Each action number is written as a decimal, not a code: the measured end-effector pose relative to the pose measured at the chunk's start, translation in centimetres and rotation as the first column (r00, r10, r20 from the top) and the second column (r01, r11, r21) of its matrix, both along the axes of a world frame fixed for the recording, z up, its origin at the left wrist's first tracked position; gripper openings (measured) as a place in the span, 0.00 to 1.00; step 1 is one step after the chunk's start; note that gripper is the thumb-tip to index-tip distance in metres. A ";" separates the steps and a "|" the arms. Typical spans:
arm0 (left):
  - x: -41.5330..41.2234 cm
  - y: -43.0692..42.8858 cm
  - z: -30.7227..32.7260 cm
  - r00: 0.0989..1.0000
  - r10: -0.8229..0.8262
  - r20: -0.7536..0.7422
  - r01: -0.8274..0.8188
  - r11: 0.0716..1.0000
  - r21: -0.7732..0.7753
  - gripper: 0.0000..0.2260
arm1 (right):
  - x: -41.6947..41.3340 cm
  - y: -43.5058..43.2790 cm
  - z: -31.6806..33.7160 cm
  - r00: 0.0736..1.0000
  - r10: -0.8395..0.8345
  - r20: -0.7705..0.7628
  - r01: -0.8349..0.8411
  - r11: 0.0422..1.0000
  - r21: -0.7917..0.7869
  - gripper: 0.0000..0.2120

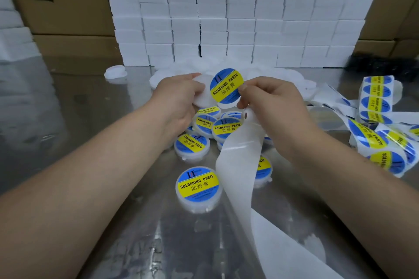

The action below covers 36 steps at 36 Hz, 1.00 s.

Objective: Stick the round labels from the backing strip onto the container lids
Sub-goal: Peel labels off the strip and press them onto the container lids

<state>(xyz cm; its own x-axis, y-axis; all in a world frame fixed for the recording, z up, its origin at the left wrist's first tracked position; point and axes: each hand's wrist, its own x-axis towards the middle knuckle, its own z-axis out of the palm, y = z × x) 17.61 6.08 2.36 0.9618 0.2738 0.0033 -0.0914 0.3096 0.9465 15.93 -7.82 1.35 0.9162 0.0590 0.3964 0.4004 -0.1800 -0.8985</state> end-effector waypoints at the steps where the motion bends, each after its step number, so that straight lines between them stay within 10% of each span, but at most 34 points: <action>1: -0.1 -0.1 0.0 1.000 -0.026 0.005 0.026 0.999 -0.043 0.14 | 0.0 0.1 -0.1 1.000 0.012 -0.007 -0.013 1.000 -0.008 0.17; 36: 0.2 -0.1 -1.5 0.947 -0.305 0.103 0.309 0.951 -0.017 0.06 | 0.1 0.0 -0.2 0.968 0.197 -0.158 -0.199 0.980 0.002 0.17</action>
<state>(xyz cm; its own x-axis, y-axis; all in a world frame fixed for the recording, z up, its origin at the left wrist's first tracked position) 17.82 6.00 0.90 0.9947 -0.0333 0.0972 -0.0783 0.3676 0.9267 16.07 -7.79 1.12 0.9363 0.2498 0.2467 0.2836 -0.1239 -0.9509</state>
